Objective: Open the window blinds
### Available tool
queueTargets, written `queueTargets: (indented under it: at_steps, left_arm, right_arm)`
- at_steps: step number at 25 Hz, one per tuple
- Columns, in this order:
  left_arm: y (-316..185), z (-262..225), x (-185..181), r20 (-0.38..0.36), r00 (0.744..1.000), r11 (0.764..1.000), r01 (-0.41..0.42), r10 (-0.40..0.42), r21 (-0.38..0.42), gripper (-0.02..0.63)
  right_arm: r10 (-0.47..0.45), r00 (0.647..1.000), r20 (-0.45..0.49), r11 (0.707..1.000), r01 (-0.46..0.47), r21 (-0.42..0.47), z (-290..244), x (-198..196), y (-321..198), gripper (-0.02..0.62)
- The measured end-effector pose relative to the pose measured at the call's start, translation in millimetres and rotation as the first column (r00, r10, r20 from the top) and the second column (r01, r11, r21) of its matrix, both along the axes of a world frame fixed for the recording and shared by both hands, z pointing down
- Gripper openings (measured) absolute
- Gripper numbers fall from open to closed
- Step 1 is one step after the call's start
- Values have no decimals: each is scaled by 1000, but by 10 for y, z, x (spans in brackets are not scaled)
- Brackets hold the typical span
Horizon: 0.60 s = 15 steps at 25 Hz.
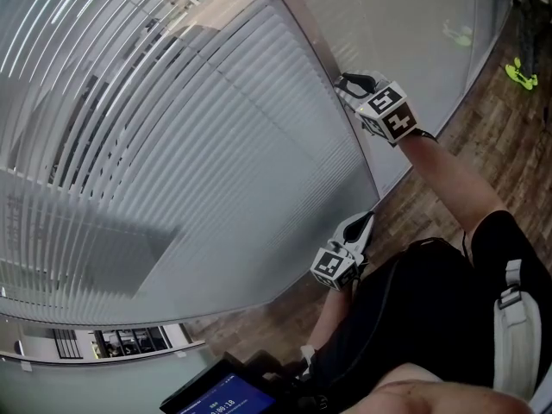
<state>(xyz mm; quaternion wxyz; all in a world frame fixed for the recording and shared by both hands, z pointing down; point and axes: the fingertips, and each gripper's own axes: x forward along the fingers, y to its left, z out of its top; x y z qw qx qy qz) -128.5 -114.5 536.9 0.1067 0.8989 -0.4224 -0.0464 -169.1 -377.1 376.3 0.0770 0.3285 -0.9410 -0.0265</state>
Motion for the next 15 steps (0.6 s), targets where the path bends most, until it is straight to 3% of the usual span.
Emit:
queueTargets:
  at_steps: [15]
  left_arm:
    - [-51,-123,-102,27,998,998,62,-62,6,2]
  right_arm:
    - [-106,994,30,993,104,58,46,114,319,181]
